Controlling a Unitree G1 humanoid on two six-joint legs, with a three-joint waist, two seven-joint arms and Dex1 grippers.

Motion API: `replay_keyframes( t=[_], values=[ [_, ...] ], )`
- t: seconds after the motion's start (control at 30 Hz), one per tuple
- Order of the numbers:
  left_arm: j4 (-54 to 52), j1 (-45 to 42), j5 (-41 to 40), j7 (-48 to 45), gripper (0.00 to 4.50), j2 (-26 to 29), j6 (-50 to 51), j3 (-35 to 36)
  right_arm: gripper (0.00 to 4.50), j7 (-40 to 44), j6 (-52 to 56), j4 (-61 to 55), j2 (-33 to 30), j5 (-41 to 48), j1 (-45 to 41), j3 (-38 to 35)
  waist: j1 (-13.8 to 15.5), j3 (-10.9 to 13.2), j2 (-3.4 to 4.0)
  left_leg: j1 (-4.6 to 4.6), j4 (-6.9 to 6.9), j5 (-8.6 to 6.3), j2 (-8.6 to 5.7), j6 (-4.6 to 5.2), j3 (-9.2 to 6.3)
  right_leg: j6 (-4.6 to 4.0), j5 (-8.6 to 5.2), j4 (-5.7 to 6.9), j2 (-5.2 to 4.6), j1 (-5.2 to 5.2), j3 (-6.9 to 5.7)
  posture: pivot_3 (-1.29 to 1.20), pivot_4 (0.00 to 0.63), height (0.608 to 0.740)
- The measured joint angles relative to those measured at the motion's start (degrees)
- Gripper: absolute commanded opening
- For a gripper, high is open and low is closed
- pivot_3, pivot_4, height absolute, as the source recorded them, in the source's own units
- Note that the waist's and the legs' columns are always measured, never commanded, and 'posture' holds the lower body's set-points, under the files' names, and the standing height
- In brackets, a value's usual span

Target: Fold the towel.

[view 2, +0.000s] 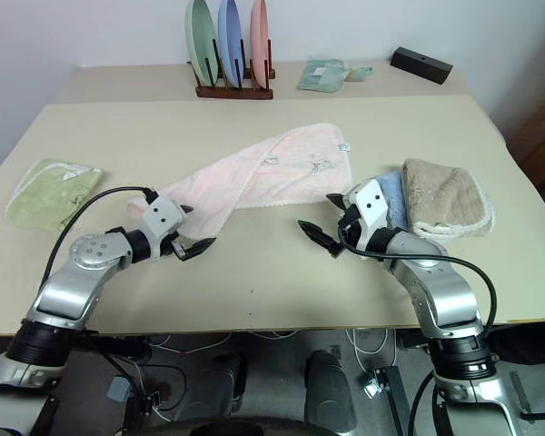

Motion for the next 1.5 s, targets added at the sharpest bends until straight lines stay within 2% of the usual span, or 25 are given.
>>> replay_keyframes(
  t=[0.03, 0.1, 0.27, 0.47, 0.57, 0.63, 0.73, 0.83, 0.9, 1.0, 1.13, 1.3, 1.5],
  values=[
    [0.42, -0.29, 0.02, -0.20, 3.68, -0.05, -0.26, -0.43, 4.50, -0.23, 0.00, -0.06, 0.05, 0.01, 0.32, -0.01, 0.01, 0.00, 0.00, 0.00, 0.01, 0.00, 0.00, 0.00, 0.00, 0.00, 0.00, 0.00, 0.00, 0.01, 0.00, 0.00, 0.150, 0.740],
    [1.16, -0.66, 0.20, -0.23, 2.73, -0.54, -1.10, -1.14, 4.50, -0.71, 0.00, -0.24, 0.06, 0.01, 1.24, -0.05, -0.07, -0.01, 0.00, 0.00, 0.04, 0.00, 0.00, 0.00, 0.00, 0.00, 0.00, 0.01, 0.00, 0.02, 0.00, 0.00, 0.150, 0.740],
    [3.14, -1.89, 1.44, -0.18, 0.12, -0.76, -1.93, -1.70, 4.50, -2.07, 0.00, -1.75, 0.49, 0.00, 2.60, -0.07, -0.50, -0.01, 0.00, 0.04, 0.05, 0.00, 0.01, 0.00, 0.00, 0.00, 0.00, 0.10, 0.01, 0.00, 0.00, 0.00, 0.150, 0.740],
    [3.87, -3.57, 2.04, -1.12, 0.05, -0.76, -2.70, -1.53, 4.50, -2.82, 0.00, -2.22, 0.71, 0.01, 2.75, -0.06, -0.37, 0.00, 0.00, 0.00, 0.05, 0.00, 0.01, 0.00, 0.00, 0.00, 0.00, 0.08, 0.01, -0.02, 0.00, 0.00, 0.150, 0.740],
    [-2.74, -0.98, -4.07, -5.50, 0.05, 0.41, 1.03, 0.94, 4.50, -2.89, 0.01, -2.36, 0.72, 0.03, 2.86, -0.02, -0.66, 0.01, -0.01, -0.04, 0.04, 0.00, 0.02, 0.00, 0.00, 0.00, 0.00, 0.08, 0.01, -0.07, 0.02, 0.00, 0.150, 0.740],
    [-9.72, 3.66, -10.36, -10.46, 0.05, 4.78, 6.23, 4.03, 4.50, -2.90, 0.04, -2.44, 0.70, 0.03, 2.92, 0.04, -1.29, 0.01, -0.01, -0.03, -0.01, -0.01, 0.06, 0.01, 0.00, -0.01, -0.01, 0.14, 0.02, -0.13, 0.02, 0.00, 0.150, 0.740],
    [-15.94, 15.13, -16.28, -18.31, 0.05, 14.96, 11.60, 9.11, 4.50, -2.67, 0.04, -2.54, 0.22, -0.04, 3.24, -0.46, -2.19, 0.02, 0.06, 0.04, -0.19, -0.01, 0.11, 0.02, 0.03, -0.12, -0.07, 0.17, 0.06, -0.19, 0.03, 0.00, 0.150, 0.740],
    [-15.92, 23.27, -16.84, -21.35, 0.05, 20.30, 12.15, 12.96, 4.50, -1.96, -0.10, -2.12, -0.45, -0.52, 2.58, -0.30, -1.85, 0.03, 0.05, 0.04, -0.17, -0.01, 0.14, 0.02, 0.02, -0.32, -0.18, 0.18, 0.09, -0.16, 0.01, 0.00, 0.150, 0.740],
    [-14.13, 24.69, -16.05, -21.20, 0.05, 21.68, 10.44, 15.18, 4.50, -1.60, -0.54, -1.18, -0.59, -1.13, 1.34, -0.06, -1.42, 0.03, 0.05, 0.05, -0.09, -0.01, 0.13, 0.02, 0.02, -0.34, -0.19, 0.16, 0.08, -0.09, 0.00, 0.00, 0.150, 0.740],
    [-7.29, 22.76, -12.74, -16.46, 0.05, 20.66, 5.97, 17.99, 4.50, -1.36, -1.98, 2.36, -0.82, -3.42, -2.09, 0.61, -1.27, 0.02, 0.03, 0.05, -0.05, -0.01, 0.13, 0.02, 0.02, -0.35, -0.18, 0.15, 0.08, -0.08, -0.01, 0.00, 0.150, 0.740],
    [-0.08, 17.04, -9.27, -9.33, 0.05, 16.10, 1.05, 18.87, 4.50, -2.49, -7.20, 10.15, -1.41, -10.46, -7.63, 3.06, -1.40, 0.02, 0.03, 0.01, -0.07, -0.01, 0.12, 0.02, 0.03, -0.13, -0.06, 0.14, 0.08, -0.13, -0.02, 0.00, 0.150, 0.740],
    [2.54, 15.55, -7.21, -7.46, 0.05, 14.31, -3.99, 18.29, 4.50, -3.98, -15.64, 21.84, -2.34, -20.50, -16.13, 7.67, -1.99, 0.02, 0.03, 0.01, -0.17, -0.01, 0.12, 0.01, 0.05, -0.14, -0.05, 0.18, 0.08, -0.23, -0.01, 0.00, 0.150, 0.740],
    [4.43, 15.21, -5.83, -8.03, 0.05, 13.62, -6.52, 16.48, 4.50, -4.91, -25.99, 36.23, -0.94, -27.73, -26.02, 11.93, -2.02, 0.02, 0.04, 0.01, -0.17, -0.01, 0.12, 0.01, 0.06, -0.14, -0.05, 0.19, 0.08, -0.23, 0.00, 0.00, 0.150, 0.740]
  ],
)
